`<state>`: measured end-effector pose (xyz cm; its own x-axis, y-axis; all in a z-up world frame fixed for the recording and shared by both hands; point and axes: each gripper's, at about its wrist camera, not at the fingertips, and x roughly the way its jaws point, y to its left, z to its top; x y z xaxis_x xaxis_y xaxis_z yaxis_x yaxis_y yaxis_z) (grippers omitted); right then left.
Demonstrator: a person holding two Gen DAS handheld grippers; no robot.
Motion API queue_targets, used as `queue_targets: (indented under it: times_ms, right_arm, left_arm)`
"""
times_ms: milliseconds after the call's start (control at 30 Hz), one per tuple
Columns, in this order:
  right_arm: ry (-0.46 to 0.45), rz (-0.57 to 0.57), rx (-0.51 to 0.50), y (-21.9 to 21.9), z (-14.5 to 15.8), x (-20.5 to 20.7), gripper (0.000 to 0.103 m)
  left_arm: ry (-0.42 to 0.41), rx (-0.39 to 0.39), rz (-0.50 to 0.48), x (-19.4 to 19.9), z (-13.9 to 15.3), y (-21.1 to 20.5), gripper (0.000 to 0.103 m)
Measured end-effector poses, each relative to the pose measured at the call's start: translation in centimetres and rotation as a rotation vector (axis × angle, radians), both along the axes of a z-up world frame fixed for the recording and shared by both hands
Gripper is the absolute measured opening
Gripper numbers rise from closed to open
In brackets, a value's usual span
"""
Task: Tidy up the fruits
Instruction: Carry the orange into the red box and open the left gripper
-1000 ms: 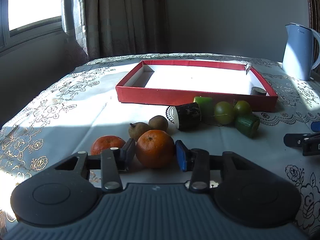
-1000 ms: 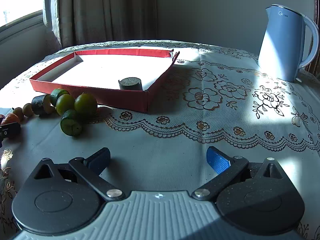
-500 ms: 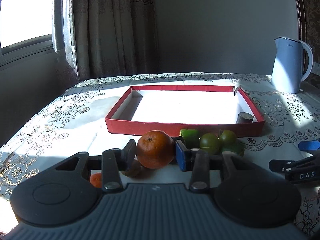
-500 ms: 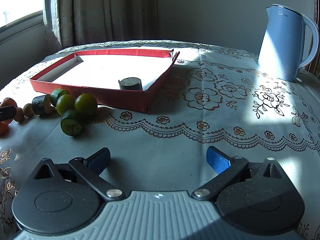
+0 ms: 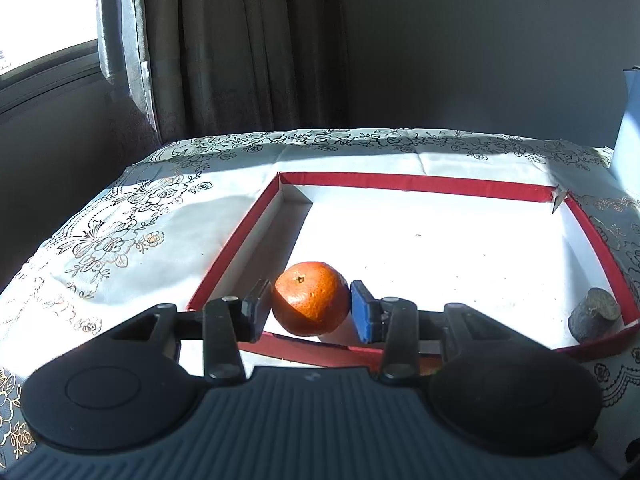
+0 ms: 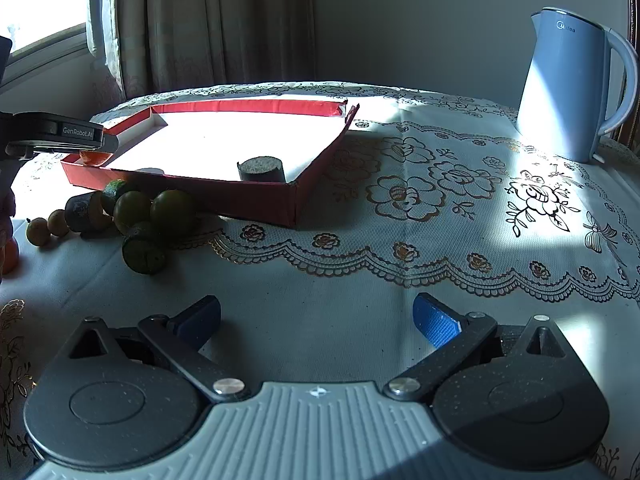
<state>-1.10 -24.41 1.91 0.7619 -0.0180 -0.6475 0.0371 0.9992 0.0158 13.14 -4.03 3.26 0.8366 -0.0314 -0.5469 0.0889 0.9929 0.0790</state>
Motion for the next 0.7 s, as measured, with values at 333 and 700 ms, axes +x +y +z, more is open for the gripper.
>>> queue_targets:
  times_ms: [333, 700]
  right_arm:
    - [-0.001, 0.001, 0.003, 0.0, 0.0, 0.1, 0.103]
    - [0.002, 0.001, -0.005, 0.0, -0.1, 0.1, 0.103]
  left_arm:
    - [-0.121, 0.030, -0.009, -4.7, 1.6, 0.4, 0.094]
    - [-0.037, -0.031, -0.130, -15.4, 0.8, 2.8, 0.103]
